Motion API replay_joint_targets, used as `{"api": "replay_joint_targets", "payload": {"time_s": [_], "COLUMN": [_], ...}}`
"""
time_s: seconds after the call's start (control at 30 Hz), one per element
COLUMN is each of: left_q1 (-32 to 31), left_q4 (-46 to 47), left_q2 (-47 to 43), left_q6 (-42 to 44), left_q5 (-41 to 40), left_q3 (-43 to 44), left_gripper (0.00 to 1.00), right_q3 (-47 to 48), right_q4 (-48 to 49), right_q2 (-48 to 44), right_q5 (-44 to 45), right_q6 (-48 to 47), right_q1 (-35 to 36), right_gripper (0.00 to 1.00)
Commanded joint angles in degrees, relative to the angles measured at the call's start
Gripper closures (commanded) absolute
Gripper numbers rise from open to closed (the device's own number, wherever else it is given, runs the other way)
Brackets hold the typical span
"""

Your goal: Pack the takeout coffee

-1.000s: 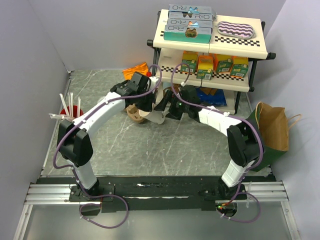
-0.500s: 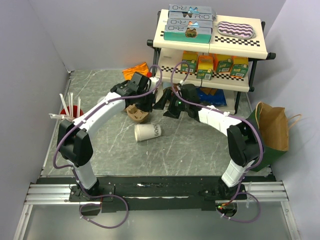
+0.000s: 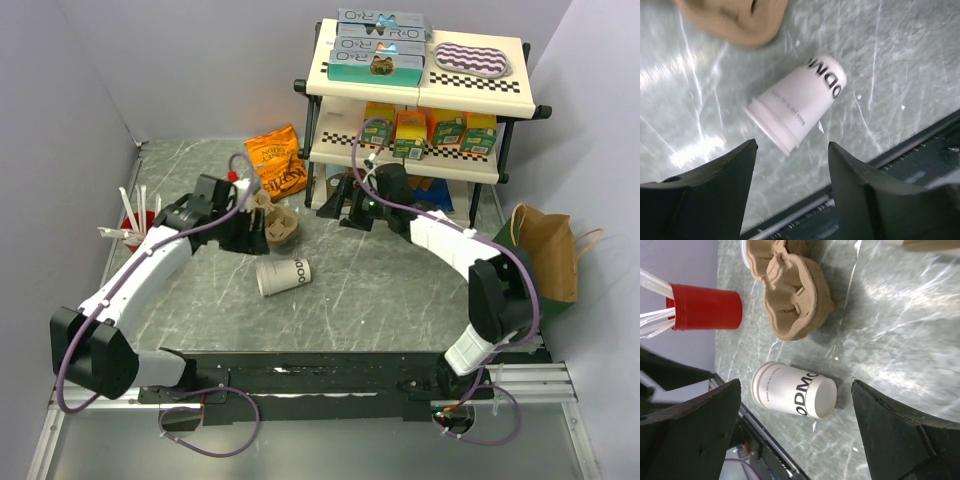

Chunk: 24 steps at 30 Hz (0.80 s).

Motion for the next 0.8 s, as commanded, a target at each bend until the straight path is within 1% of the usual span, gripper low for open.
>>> {"api": "replay_joint_targets", "payload": {"time_s": [0.0, 0.1, 0.2, 0.27, 0.3, 0.43, 0.47, 0.5, 0.57, 0.63, 0.77], "left_q1": [6.99, 9.29, 10.0, 10.61, 11.49, 13.16, 13.25, 13.34, 13.43, 13.52, 13.61], "left_q4": [-1.45, 2.5, 5.75, 7.51, 8.3, 12.52, 13.14, 14.62, 15.51, 16.04, 15.43], "left_q2": [-0.46, -0.38, -0.2, -0.11, 0.06, 1.64, 2.25, 2.69, 3.66, 4.28, 5.95], "left_q6": [-5.72, -9.14, -12.05, -13.28, -13.72, -15.74, -15.92, -16.18, -16.71, -16.45, -14.87], "left_q5": [12.92, 21.17, 23.93, 24.72, 26.64, 30.51, 30.79, 30.79, 30.35, 29.65, 28.33], "left_q3": [-8.0, -12.49, -16.1, -17.25, -18.13, -18.84, -18.84, -18.75, -18.66, -18.22, -16.99], "left_gripper": [0.4, 0.43, 0.42, 0.44, 0.47, 0.53, 0.54, 0.58, 0.6, 0.61, 0.59], "right_q3": [-1.73, -2.43, -2.96, -3.31, -3.49, -4.89, -5.07, -5.25, -5.6, -5.51, -5.6], "right_q4": [-3.17, -4.22, -5.01, -5.28, -5.19, -4.67, -4.67, -4.67, -4.84, -5.02, -4.84], "right_q2": [-5.86, -7.62, -8.59, -8.68, -8.85, -9.64, -9.82, -9.99, -10.17, -10.35, -10.7], "right_q5": [0.06, -0.28, -0.46, -0.37, -0.37, -0.02, -0.02, 0.06, -0.02, 0.07, 0.24], "right_q6": [-4.35, -5.14, -5.93, -6.02, -6.02, -5.32, -4.97, -4.88, -4.88, -4.96, -4.97], "right_q1": [-1.73, -1.64, -1.64, -1.64, -1.64, -1.64, -1.64, -1.64, -1.64, -1.64, -1.73], "right_gripper": [0.03, 0.03, 0.03, 0.03, 0.03, 0.03, 0.03, 0.03, 0.03, 0.03, 0.03]}}
